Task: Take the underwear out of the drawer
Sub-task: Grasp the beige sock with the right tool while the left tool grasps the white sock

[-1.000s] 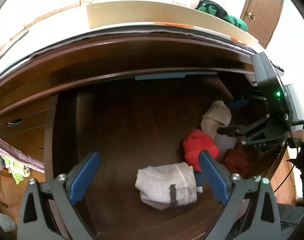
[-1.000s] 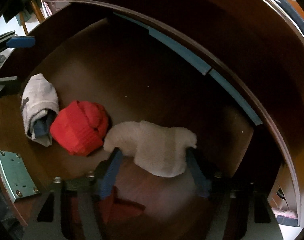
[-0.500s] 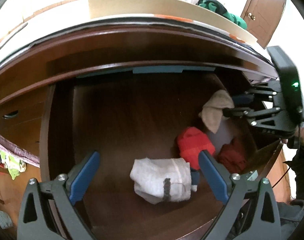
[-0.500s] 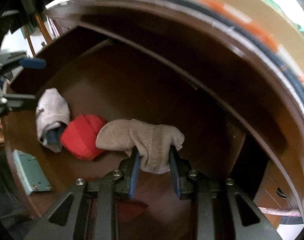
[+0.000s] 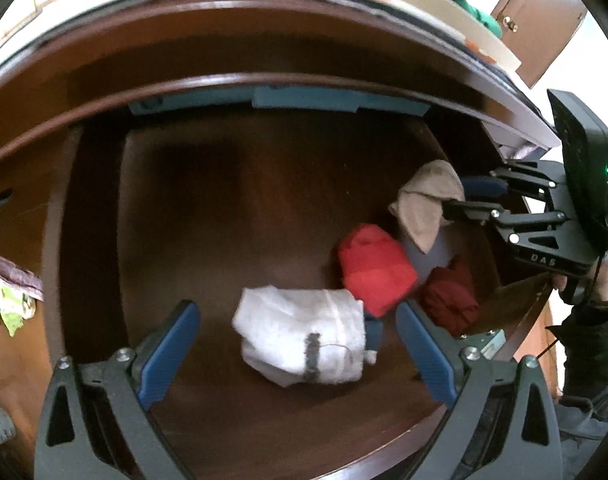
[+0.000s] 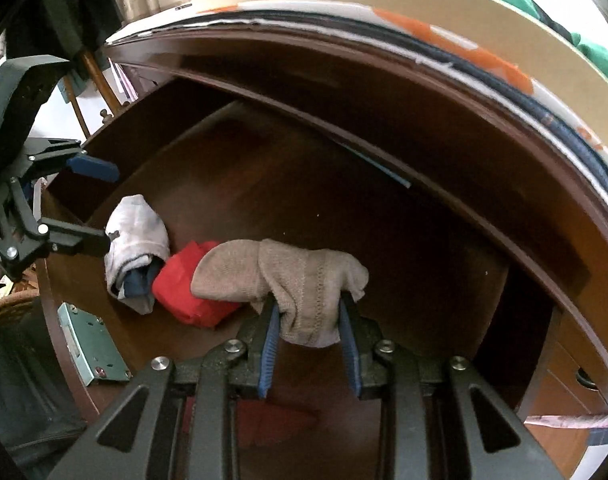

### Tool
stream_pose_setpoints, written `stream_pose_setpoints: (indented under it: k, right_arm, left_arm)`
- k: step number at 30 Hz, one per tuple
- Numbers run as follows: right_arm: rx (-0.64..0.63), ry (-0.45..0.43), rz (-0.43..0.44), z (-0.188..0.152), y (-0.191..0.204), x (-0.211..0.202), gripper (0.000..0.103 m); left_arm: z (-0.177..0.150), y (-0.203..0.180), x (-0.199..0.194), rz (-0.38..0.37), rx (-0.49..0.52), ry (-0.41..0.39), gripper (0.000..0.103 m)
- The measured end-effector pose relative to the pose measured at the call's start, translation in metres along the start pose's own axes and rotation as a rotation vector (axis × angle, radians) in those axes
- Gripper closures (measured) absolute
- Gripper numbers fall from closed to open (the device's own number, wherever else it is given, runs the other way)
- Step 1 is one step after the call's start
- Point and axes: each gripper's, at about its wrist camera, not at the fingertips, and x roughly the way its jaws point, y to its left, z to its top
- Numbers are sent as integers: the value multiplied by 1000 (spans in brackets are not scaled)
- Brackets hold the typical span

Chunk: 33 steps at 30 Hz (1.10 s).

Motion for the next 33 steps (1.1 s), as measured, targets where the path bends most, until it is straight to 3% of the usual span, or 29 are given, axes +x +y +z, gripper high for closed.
stream_pose_setpoints:
  k: [10, 15, 17, 19, 24, 26, 28, 31, 33]
  right_arm:
    - [30, -15, 34, 6, -22, -10, 73]
    - [31, -19, 26, 6, -21, -13, 72]
    - [38, -22, 31, 6, -22, -14, 72]
    - [42, -22, 35, 6, -22, -15, 72]
    - [48, -21, 41, 5, -24, -15, 72]
    - [53, -19, 43, 6, -25, -15, 72]
    - [55, -17, 45, 6, -26, -14, 72]
    - [61, -22, 37, 6, -26, -15, 72]
    - [61, -30, 30, 5, -26, -16, 72]
  left_arm:
    - [4, -6, 15, -4, 9, 76, 10]
    - [9, 2, 28, -91, -29, 155, 24]
    - [9, 4, 31, -125, -42, 178, 24]
    - [8, 4, 35, -133, -43, 202, 30]
    - [8, 0, 39, -134, -22, 234, 32]
    - [7, -4, 41, -117, -3, 239, 40]
    - [5, -5, 41, -115, 8, 226, 67]
    - [0, -6, 38, -114, 17, 188, 80]
    - [-2, -8, 34, -99, 30, 156, 82]
